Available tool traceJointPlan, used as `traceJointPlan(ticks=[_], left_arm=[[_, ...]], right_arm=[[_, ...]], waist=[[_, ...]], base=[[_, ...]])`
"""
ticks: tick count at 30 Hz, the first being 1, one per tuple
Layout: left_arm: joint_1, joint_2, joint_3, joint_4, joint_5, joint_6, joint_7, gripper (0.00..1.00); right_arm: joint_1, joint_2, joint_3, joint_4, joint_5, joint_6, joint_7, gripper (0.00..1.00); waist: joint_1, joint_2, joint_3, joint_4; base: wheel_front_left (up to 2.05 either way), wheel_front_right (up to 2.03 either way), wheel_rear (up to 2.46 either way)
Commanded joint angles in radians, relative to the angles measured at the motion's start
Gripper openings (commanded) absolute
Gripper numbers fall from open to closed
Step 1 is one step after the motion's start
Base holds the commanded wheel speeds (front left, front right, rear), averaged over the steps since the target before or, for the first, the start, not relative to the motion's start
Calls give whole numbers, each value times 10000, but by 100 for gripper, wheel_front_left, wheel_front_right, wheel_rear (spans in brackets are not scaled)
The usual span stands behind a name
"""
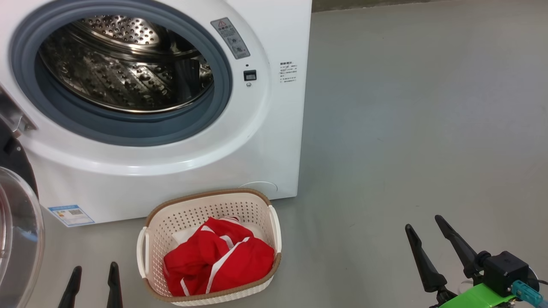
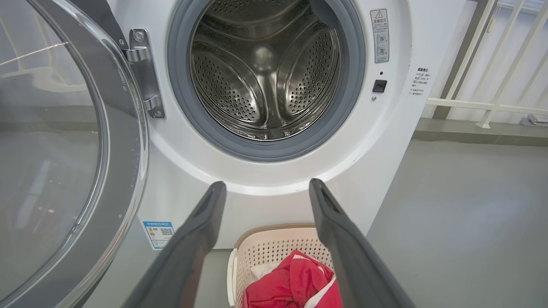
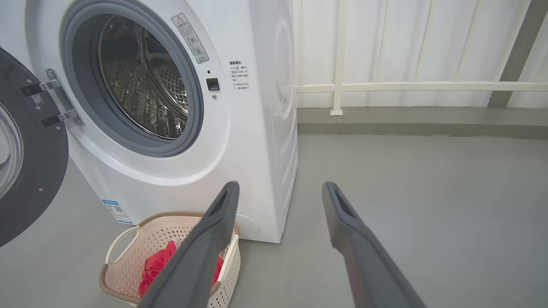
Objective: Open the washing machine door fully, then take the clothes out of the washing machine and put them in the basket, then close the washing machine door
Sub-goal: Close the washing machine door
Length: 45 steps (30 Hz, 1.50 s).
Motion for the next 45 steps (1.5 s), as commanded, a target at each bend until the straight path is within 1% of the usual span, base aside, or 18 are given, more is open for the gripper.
traceJointPlan(ticks=[1, 8, 13, 25, 39, 45], left_arm=[[-382, 59, 300, -293, 97, -10, -82, 100], [-376, 59, 257, -240, -49, 8, -82, 100], [-302, 59, 193, -221, -349, 153, -82, 100], [3, 59, -45, -306, -821, 691, -82, 100], [95, 58, -143, -212, -1088, 1125, -82, 100], [80, 58, -253, -103, -1190, 1302, -82, 100]], right_arm=[[-215, -153, 122, -246, -93, 16, -48, 100], [-213, -156, 165, -234, -99, 16, -48, 100], [-227, -218, 282, -196, -57, 16, -48, 100], [-494, -407, 823, -33, 38, 16, -48, 100], [-1027, -602, 1577, 257, 175, 16, -48, 100], [-1213, -676, 1725, 398, 229, 16, -48, 100]], waist=[[0, 0, -14, 18], [0, 0, -72, 182], [0, 0, -163, 687], [0, 0, -323, 2330], [0, 0, -381, 4277], [0, 0, -378, 4910]], base=[[0, 0, 0], [0, 0, 0], [0, 0, 0], [0, 0, 0], [0, 0, 0], [0, 0, 0]])
